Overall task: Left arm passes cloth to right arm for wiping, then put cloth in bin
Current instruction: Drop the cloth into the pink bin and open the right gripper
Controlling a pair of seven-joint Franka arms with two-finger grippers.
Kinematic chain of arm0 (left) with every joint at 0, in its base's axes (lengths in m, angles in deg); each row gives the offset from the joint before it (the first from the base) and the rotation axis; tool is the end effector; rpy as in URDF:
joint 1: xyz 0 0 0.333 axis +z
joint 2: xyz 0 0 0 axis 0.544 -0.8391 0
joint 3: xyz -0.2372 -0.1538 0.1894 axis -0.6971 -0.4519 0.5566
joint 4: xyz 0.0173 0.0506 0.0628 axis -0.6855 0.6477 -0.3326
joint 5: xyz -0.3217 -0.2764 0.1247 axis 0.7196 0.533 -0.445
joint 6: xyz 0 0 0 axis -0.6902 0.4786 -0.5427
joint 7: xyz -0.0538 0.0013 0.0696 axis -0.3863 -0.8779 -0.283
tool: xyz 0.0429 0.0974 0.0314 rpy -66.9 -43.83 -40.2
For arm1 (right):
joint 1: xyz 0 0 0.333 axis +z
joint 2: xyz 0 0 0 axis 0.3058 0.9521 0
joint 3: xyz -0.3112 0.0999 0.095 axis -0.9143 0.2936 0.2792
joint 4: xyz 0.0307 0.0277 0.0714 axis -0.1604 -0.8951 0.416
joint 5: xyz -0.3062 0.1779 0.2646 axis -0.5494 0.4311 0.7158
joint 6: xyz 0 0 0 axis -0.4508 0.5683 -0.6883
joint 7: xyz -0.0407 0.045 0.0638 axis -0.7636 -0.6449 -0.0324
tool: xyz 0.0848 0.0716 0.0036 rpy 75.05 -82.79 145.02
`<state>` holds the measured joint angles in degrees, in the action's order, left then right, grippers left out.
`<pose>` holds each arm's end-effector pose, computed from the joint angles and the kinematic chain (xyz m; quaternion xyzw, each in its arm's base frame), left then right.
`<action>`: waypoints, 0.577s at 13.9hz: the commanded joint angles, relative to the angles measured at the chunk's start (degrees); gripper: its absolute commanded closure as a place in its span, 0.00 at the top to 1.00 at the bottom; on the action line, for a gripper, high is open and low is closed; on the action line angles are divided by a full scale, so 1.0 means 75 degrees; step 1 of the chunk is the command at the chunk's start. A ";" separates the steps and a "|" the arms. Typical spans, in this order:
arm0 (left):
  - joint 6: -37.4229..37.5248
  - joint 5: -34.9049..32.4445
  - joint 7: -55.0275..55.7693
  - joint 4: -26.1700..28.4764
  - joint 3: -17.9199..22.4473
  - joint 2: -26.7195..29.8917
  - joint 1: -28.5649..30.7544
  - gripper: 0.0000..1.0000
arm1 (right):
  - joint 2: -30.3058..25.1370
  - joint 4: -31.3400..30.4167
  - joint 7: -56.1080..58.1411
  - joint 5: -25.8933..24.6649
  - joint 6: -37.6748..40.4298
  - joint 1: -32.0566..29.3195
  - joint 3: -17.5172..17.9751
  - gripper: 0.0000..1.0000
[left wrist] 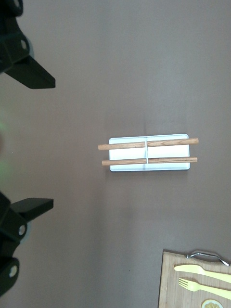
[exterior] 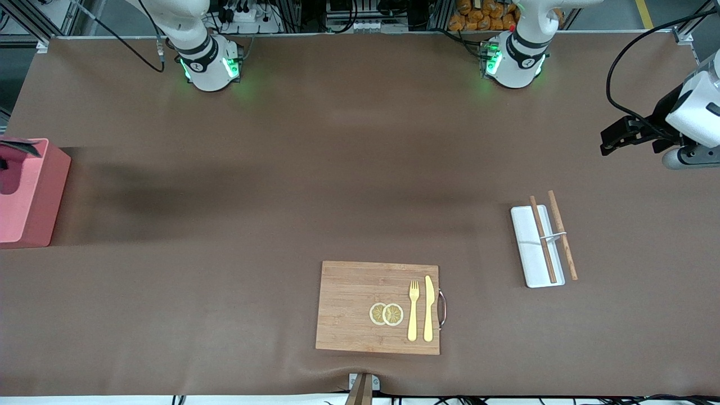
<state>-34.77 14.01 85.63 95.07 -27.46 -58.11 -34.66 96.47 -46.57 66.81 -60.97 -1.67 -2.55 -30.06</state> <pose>0.6072 -0.0554 0.6458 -0.9996 -0.0164 0.0206 0.0143 0.6233 -0.3170 0.4694 0.9720 0.0579 -0.2155 0.0732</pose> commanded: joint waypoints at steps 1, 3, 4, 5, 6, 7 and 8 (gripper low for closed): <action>0.0020 0.0164 -0.0059 0.0159 0.0023 0.0234 -0.0031 1.00 | 0.0583 0.0377 0.0815 -0.0580 -0.0890 -0.0648 0.0140 0.00; 0.0020 0.0164 -0.0059 0.0147 -0.0082 0.0234 0.0004 1.00 | 0.0900 0.0377 0.1132 -0.0828 -0.1839 -0.1139 0.0151 0.00; 0.0008 0.0164 -0.0059 0.0147 -0.0083 0.0234 0.0004 1.00 | 0.1087 0.0377 0.1436 -0.0828 -0.2319 -0.1362 0.0152 0.00; 0.0020 0.0164 -0.0059 0.0147 -0.0083 0.0234 0.0016 1.00 | 0.1216 0.0377 0.1636 -0.0817 -0.2695 -0.1503 0.0152 0.00; 0.0020 0.0164 -0.0059 0.0147 -0.0094 0.0234 0.0004 1.00 | 0.1310 0.0377 0.1708 -0.0828 -0.2931 -0.1574 0.0152 0.07; 0.0008 0.0164 -0.0059 0.0147 -0.0094 0.0234 0.0004 1.00 | 0.1323 0.0365 0.1697 -0.0805 -0.2968 -0.1633 0.0152 0.72; 0.0008 0.0164 -0.0059 0.0147 -0.0094 0.0234 0.0004 1.00 | 0.1288 0.0376 0.1673 -0.0643 -0.2969 -0.1692 0.0163 1.00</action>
<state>-34.77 14.07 85.63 95.08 -28.17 -57.92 -34.69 105.61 -45.98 78.66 -65.85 -24.67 -14.18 -30.07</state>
